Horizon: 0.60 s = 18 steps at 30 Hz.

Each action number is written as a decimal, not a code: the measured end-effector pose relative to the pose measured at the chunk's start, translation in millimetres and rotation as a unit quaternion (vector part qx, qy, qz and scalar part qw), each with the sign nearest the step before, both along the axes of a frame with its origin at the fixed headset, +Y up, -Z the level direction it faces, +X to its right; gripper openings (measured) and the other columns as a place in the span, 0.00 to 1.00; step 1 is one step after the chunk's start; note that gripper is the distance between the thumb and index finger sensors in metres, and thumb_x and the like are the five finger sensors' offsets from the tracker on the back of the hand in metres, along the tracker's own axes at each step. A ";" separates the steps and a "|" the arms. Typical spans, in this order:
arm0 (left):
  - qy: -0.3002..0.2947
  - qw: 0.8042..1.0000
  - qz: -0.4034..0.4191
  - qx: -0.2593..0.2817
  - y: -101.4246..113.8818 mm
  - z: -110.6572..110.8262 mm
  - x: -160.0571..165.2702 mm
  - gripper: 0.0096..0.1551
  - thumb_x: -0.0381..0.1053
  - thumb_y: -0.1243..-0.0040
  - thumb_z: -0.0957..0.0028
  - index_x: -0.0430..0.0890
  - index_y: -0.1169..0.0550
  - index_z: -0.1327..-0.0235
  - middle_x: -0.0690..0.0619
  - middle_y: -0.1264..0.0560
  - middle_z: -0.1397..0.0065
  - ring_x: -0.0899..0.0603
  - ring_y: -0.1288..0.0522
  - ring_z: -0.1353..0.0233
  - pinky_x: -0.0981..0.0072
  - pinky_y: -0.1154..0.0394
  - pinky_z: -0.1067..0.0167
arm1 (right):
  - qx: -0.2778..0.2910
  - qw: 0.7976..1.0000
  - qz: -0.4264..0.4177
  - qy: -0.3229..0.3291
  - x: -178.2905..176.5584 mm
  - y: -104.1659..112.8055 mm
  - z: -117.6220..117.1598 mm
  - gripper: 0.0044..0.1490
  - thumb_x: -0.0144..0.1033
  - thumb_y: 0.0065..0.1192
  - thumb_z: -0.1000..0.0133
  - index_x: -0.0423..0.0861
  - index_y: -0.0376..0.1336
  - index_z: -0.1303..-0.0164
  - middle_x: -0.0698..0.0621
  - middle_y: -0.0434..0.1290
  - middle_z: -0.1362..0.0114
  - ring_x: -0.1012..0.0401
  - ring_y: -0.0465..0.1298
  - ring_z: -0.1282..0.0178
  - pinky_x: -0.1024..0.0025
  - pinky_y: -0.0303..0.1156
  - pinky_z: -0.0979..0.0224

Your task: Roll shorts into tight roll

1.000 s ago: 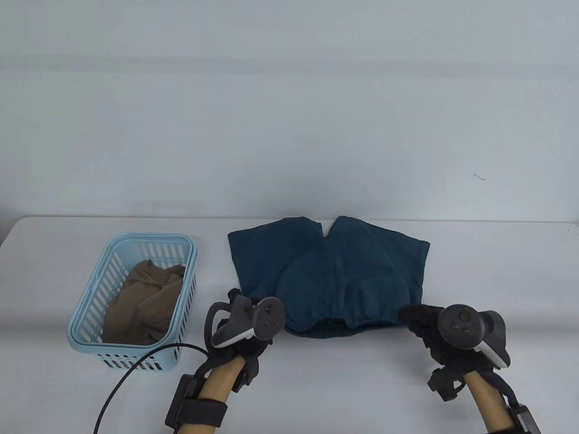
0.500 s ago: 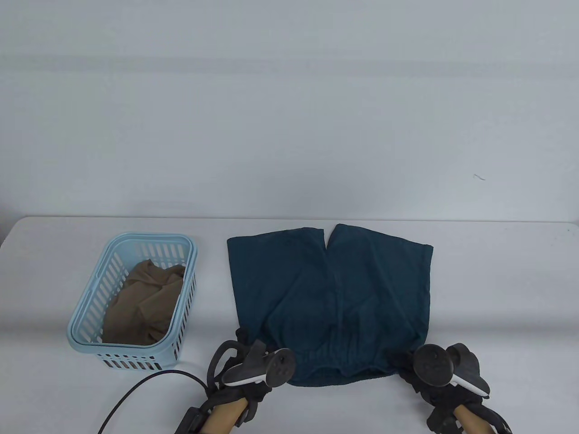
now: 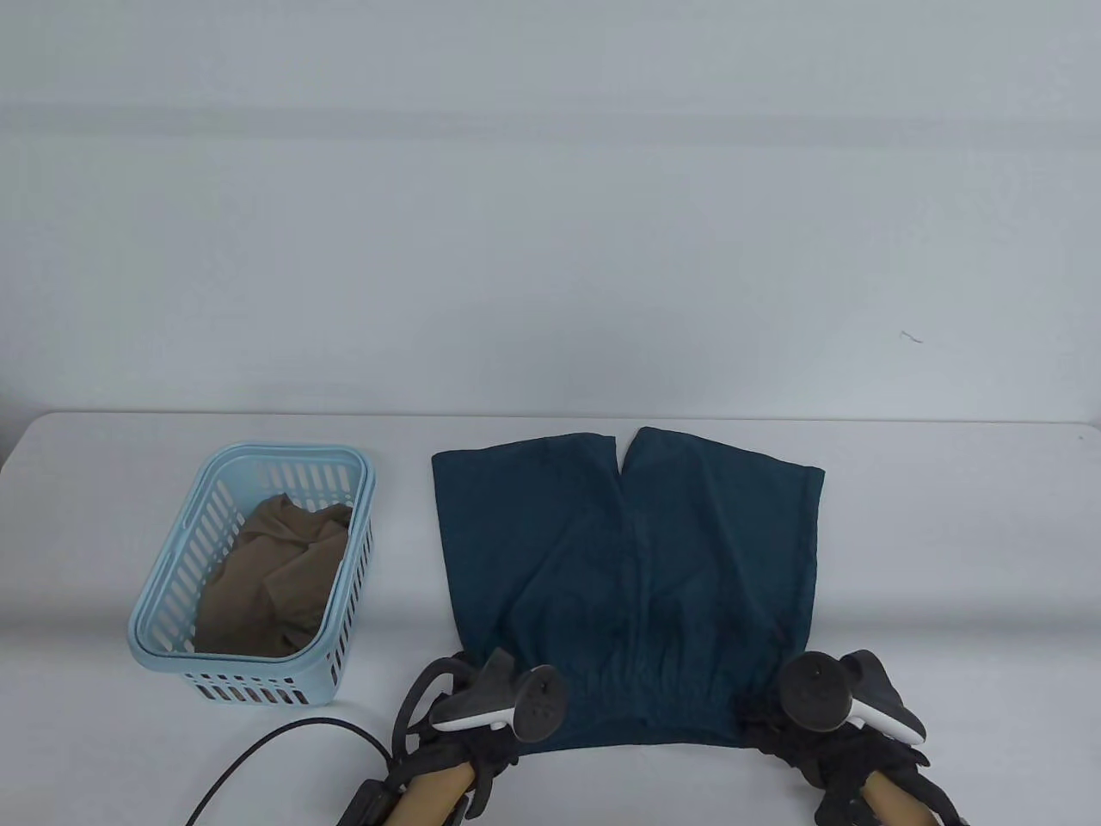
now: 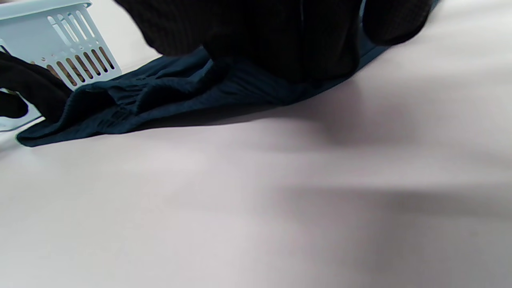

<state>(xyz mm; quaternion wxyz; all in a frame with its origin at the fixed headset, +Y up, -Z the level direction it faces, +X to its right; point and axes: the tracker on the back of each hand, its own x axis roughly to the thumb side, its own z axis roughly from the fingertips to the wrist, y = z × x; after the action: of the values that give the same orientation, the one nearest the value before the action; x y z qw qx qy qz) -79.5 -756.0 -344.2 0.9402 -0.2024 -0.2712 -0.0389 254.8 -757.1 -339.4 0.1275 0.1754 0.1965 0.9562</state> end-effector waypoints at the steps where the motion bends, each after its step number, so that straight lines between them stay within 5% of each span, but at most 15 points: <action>1: 0.000 1.000 0.004 -0.007 1.0 -0.6 -0.3 0.23 0.41 0.50 0.43 0.46 0.28 0.33 0.40 0.29 0.24 0.30 0.30 0.23 0.22 0.47 0.32 | -0.002 1.000 0.000 0.000 -0.3 0.3 0.0 0.31 0.45 0.53 0.41 0.47 0.62 0.28 0.44 0.68 0.22 0.44 0.67 0.22 0.40 0.57 0.23; 12: -0.006 0.999 -0.006 -0.034 4.3 0.0 3.5 0.20 0.42 0.50 0.43 0.46 0.24 0.39 0.42 0.24 0.30 0.32 0.25 0.29 0.24 0.44 0.32 | -0.018 1.000 -0.010 0.003 -2.3 1.4 -0.4 0.27 0.44 0.53 0.42 0.47 0.68 0.35 0.45 0.75 0.29 0.46 0.72 0.28 0.41 0.60 0.24; 18: 0.018 1.000 0.014 0.009 15.8 -11.9 -0.2 0.22 0.43 0.51 0.42 0.46 0.26 0.35 0.42 0.26 0.27 0.31 0.27 0.27 0.23 0.46 0.31 | 0.086 0.996 -0.034 -0.018 -2.6 18.8 0.6 0.29 0.43 0.53 0.42 0.47 0.65 0.32 0.44 0.72 0.26 0.45 0.70 0.25 0.40 0.58 0.23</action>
<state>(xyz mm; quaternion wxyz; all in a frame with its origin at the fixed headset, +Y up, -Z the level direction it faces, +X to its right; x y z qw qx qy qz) -79.8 -740.3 -356.1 0.9471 -0.1906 -0.2572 -0.0241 252.2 -738.3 -338.8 0.1479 0.1754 0.1054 0.9676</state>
